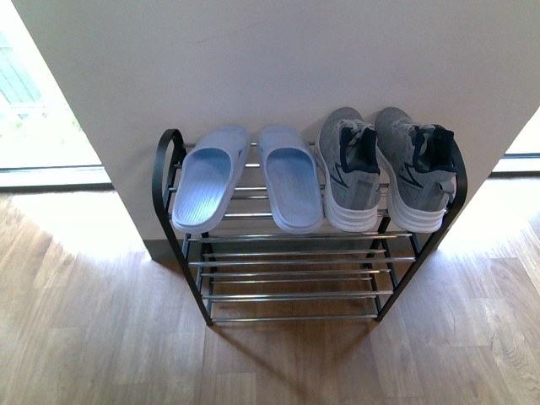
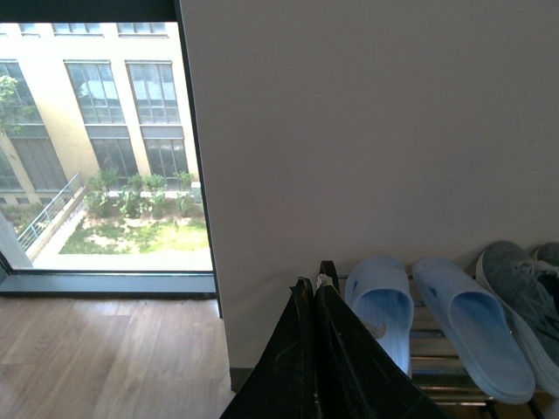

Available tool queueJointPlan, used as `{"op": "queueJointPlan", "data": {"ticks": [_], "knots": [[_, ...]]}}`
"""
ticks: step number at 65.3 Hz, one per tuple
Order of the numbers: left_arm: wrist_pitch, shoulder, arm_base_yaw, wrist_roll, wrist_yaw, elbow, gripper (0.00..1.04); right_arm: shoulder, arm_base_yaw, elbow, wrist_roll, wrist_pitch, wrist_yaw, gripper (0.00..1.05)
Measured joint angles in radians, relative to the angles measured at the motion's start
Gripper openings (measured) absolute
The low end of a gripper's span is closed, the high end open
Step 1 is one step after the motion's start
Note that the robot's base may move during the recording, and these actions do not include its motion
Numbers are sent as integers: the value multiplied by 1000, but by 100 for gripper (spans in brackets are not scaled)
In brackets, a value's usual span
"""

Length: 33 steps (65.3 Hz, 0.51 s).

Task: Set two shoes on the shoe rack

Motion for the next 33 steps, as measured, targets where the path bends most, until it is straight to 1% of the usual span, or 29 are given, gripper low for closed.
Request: {"op": "queueJointPlan", "data": {"ticks": [12,19,33], "knots": [[-72,-100,3,0,8,-29,1,0,0,0,0,0,0,96],[-44,-122,3,0,8,-67,1,0,0,0,0,0,0,96],[-151,-236,3,0,8,-69,1,0,0,0,0,0,0,96]]}}
